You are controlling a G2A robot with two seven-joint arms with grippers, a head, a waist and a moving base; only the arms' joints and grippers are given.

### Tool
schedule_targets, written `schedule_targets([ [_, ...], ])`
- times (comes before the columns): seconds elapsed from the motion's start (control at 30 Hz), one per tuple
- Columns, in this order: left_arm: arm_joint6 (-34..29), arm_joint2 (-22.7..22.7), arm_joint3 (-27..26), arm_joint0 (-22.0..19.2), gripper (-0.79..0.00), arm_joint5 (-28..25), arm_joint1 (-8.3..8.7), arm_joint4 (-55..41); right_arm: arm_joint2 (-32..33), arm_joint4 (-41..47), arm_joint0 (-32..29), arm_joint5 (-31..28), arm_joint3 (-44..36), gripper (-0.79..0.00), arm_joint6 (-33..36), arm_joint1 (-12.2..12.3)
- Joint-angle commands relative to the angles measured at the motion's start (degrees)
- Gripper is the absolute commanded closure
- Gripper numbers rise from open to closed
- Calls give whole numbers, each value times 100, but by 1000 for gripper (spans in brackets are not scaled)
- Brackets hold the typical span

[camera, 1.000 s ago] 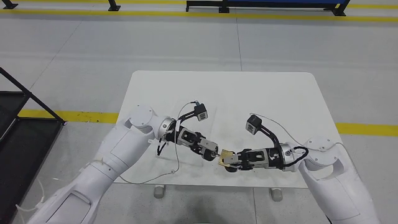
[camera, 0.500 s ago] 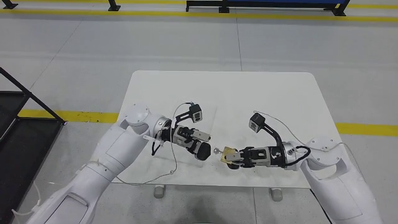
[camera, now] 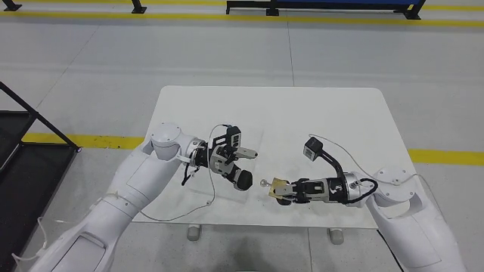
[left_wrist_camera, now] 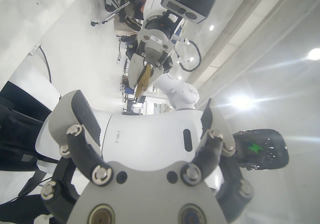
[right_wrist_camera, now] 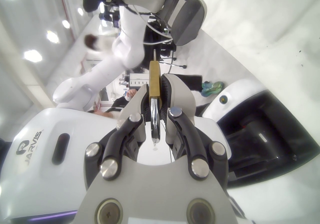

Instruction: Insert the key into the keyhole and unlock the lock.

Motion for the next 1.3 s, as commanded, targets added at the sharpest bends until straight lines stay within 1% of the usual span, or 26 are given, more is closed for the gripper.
schedule_targets([
  [0.0, 84, -33, -32, 50, -785, 65, -8, -199, 0, 0, 0, 0, 0, 0, 0, 0],
  [0.03, 104, -40, -10, 83, -785, 434, -14, -453, 0, 0, 0, 0, 0, 0, 0, 0],
  [0.07, 178, -70, -32, 20, -785, 793, -11, -569, 0, 0, 0, 0, 0, 0, 0, 0],
  [0.1, 251, -107, -33, -17, -785, 1026, -5, -651, 0, 0, 0, 0, 0, 0, 0, 0],
  [0.13, 348, -116, 20, -36, -785, 1427, -2, -768, 0, 0, 0, 0, 0, 0, 0, 0],
  [0.23, 915, -57, 9, -103, -785, 2049, 8, -1145, 0, 0, 0, 0, 0, 0, 0, 0],
  [0.33, 1297, 123, -85, -194, -785, 2431, 63, -1431, 0, 0, 0, 0, 0, 0, 0, 0],
  [0.5, 1416, 381, -124, -272, -785, 2550, 182, -1647, 0, 0, 0, 0, 0, 0, 0, 0],
  [0.6, 1360, 500, -139, -292, -785, 2494, 241, -1618, 0, 0, 0, 0, 0, 0, 0, 0],
  [0.8, 1274, 677, -125, -193, -785, 2408, 335, -1752, 0, 0, 0, 0, 0, 0, 0, 0],
  [0.9, 1188, 715, -167, -146, -785, 2322, 376, -1794, 0, 0, 0, 0, 0, 0, 0, 0],
  [1.03, 995, 705, -254, -94, -785, 2102, 431, -1530, 0, 0, 0, 0, 0, 0, 0, 0],
  [1.1, 905, 701, -288, -30, -785, 1963, 458, -1338, 0, 0, 0, 0, 0, 0, 0, 0],
  [1.27, 749, 647, -387, 150, -785, 1718, 488, -1305, 0, 0, 0, 0, 0, 0, 0, 0],
])
